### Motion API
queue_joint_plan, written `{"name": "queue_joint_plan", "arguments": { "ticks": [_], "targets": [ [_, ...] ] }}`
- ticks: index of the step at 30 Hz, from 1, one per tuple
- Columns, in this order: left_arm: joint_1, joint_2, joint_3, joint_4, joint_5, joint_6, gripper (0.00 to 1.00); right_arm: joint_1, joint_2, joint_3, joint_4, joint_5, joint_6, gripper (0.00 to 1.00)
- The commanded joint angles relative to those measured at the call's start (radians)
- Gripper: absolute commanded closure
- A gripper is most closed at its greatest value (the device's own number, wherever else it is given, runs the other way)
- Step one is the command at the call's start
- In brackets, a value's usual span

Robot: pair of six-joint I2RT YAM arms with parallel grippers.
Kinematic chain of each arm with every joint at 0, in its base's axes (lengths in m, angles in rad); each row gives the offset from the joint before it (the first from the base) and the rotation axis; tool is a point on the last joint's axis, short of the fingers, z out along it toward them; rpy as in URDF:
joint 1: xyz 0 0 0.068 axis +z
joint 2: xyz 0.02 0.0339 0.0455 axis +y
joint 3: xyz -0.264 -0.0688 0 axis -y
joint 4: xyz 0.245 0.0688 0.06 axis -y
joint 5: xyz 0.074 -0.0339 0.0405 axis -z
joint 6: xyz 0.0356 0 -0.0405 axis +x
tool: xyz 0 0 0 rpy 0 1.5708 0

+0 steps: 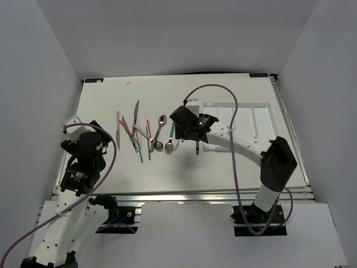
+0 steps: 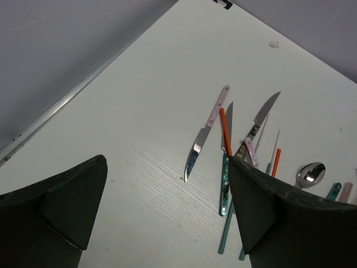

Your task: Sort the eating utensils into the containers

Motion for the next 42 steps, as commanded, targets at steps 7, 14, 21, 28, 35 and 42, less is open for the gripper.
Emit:
{"name": "queue_joint_plan", "arguments": {
  "ticks": [7,14,21,28,35,42],
  "targets": [
    [0.007,-0.016,-0.01,0.009,0.03,0.012,0.02,-0.063,0.138,0.055,-0.025,0.08,-0.031,0.4],
    [0.007,0.012,-0.012,0.023,0.073,0.029,0.02,-0.152,0.208,0.048,0.025,-0.008,-0.096,0.42],
    [0.007,0.019,-0.015,0.034,0.103,0.036,0.02,-0.161,0.268,0.085,0.018,-0.004,-0.117,0.45],
    [0.007,0.024,-0.018,0.037,0.119,0.038,0.02,-0.163,0.307,0.108,0.009,0.016,-0.128,0.45],
    [0.007,0.015,-0.018,0.035,0.123,0.039,0.02,-0.166,0.357,0.159,-0.001,0.013,-0.142,0.45],
    [0.005,0.003,-0.02,0.034,0.116,0.036,0.02,-0.181,0.403,0.168,-0.032,0.018,-0.132,0.47]
  ]
}}
